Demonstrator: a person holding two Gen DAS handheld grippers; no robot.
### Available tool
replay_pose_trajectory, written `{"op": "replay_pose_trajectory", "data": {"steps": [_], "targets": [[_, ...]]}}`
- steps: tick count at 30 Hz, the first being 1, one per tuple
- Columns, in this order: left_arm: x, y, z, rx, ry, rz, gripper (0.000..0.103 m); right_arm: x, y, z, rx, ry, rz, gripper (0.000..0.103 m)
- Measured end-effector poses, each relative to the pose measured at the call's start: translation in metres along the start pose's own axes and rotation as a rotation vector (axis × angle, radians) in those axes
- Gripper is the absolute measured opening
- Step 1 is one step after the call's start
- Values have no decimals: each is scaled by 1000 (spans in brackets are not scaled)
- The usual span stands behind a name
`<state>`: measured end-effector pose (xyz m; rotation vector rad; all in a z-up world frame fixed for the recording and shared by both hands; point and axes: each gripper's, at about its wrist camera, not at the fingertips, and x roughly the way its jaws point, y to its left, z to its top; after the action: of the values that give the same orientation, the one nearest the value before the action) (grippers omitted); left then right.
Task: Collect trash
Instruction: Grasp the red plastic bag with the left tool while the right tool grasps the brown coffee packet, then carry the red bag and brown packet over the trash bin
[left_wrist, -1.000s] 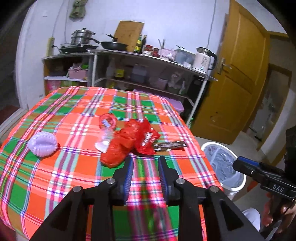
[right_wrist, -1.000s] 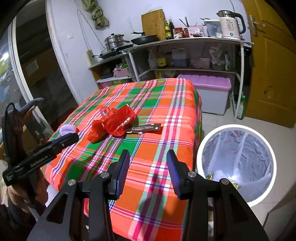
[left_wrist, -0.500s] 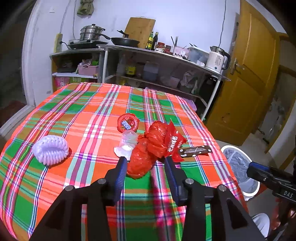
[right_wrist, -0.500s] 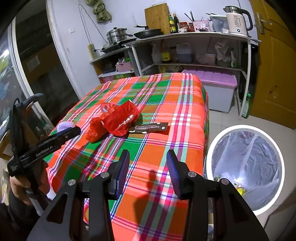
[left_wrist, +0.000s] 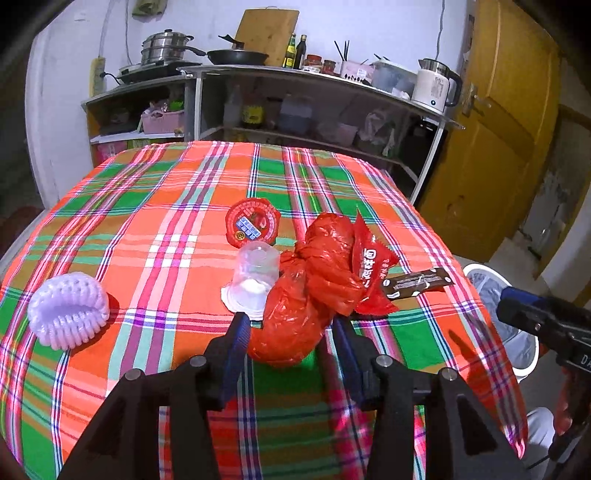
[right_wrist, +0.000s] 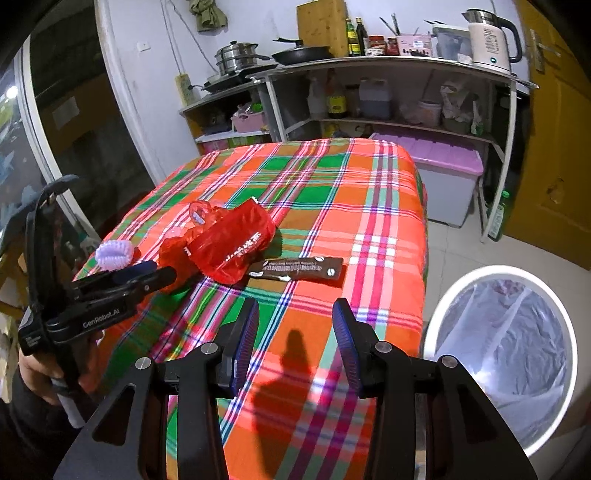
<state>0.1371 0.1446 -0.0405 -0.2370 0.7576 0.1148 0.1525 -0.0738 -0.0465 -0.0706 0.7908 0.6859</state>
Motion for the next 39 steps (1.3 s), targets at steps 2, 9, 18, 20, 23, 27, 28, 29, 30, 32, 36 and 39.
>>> {"op": "replay_pose_trajectory", "data": {"steps": [2, 9, 18, 20, 23, 27, 28, 29, 30, 32, 36, 39], "targets": [[4, 0, 1, 5, 9, 1, 46, 8, 2, 5, -30, 3, 2, 43], [13, -2, 0, 11, 32, -15, 46, 37, -1, 30, -133, 5, -1, 43], [19, 1, -1, -2, 50, -37, 46, 85, -3, 41, -270, 122, 72, 43], [21, 1, -2, -4, 55, -35, 46, 91, -1, 38, -311, 159, 65, 43], [23, 3, -2, -8, 59, -30, 44, 93, 4, 32, -364, 190, 61, 43], [23, 2, -2, -11, 59, -24, 35, 88, 1, 27, -318, 196, 87, 43], [22, 2, -3, -11, 57, -25, 34, 86, 0, 26, -305, 197, 93, 36], [22, 1, -3, -10, 56, -25, 31, 85, 1, 24, -295, 194, 94, 26], [21, 0, -3, -7, 55, -23, 30, 82, 1, 22, -287, 188, 88, 24], [19, -2, -4, -7, 48, -18, 29, 79, 3, 18, -267, 183, 77, 21], [11, -3, -8, -16, 33, -22, 27, 64, 4, 10, -216, 158, 56, 20], [3, -4, -12, -26, 14, -26, 26, 48, 5, 3, -172, 129, 48, 20]]}}
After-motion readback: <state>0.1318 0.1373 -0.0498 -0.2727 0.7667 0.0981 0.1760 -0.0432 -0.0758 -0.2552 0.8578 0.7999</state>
